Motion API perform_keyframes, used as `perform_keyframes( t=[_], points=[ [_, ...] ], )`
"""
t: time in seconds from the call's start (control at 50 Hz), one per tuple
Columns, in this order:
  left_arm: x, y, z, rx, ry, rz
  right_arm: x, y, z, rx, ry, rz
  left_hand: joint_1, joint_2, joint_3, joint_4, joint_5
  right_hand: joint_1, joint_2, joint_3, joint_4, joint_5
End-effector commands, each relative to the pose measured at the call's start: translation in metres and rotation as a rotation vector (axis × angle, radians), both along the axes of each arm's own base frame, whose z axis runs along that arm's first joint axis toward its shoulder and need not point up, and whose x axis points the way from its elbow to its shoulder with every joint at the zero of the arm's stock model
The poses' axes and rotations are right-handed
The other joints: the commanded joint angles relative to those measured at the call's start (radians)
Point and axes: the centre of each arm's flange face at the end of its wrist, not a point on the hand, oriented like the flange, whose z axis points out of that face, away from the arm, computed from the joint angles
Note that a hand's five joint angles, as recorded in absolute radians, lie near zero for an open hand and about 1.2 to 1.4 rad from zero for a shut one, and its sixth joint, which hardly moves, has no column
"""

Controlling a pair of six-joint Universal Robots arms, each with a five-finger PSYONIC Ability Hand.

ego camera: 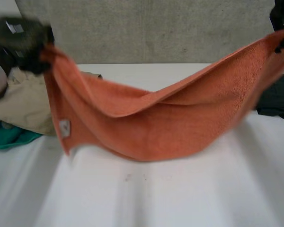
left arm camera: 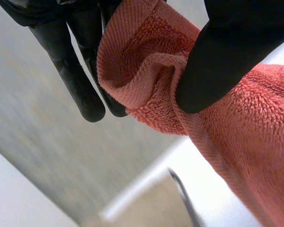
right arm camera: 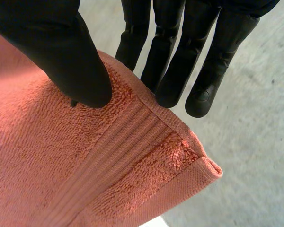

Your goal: Fold the laundry.

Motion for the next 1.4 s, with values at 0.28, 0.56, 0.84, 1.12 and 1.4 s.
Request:
perform_keyframes(
  t=[0.28,0.56,0.84,1.12,1.4],
  points=[
    [-0.043,-0.113,-0.12,0.173,-0.222,-0.013,0.037,-0.112,-0.154,0.091,0.415,-0.184,0.275,0.197,0.209,0.192,0.273,0.403,0.224,0.21,0.209,0.23],
    [-0.058,-0.175,0.041,-0.762,0.121,0.136,0.043,-0.163,-0.003,-0.725,-0.082,-0.317,0.275,0.197,0.209,0.192,0.273,0.403,0.224,0.21,0.209,0.23],
    [-0.042,-0.139,-0.046,-0.39,0.125,0.088,0.043,-0.119,-0.063,-0.449,-0.039,-0.182,0.275,0.197,0.209,0.192,0.273,0.403,0.224,0.21,0.209,0.23],
    [-0.035,-0.071,-0.182,0.041,-0.065,-0.01,0.015,-0.062,-0.234,0.285,0.116,-0.08,0.275,0.197,0.209,0.192,0.273,0.403,0.224,0.21,0.209,0.23],
    [0.0,-0.017,-0.16,0.205,-0.222,0.017,-0.005,-0.033,-0.226,0.443,0.268,-0.064,0.275,0.197,0.209,0.192,0.273,0.403,0.224,0.21,0.209,0.23]
  ],
)
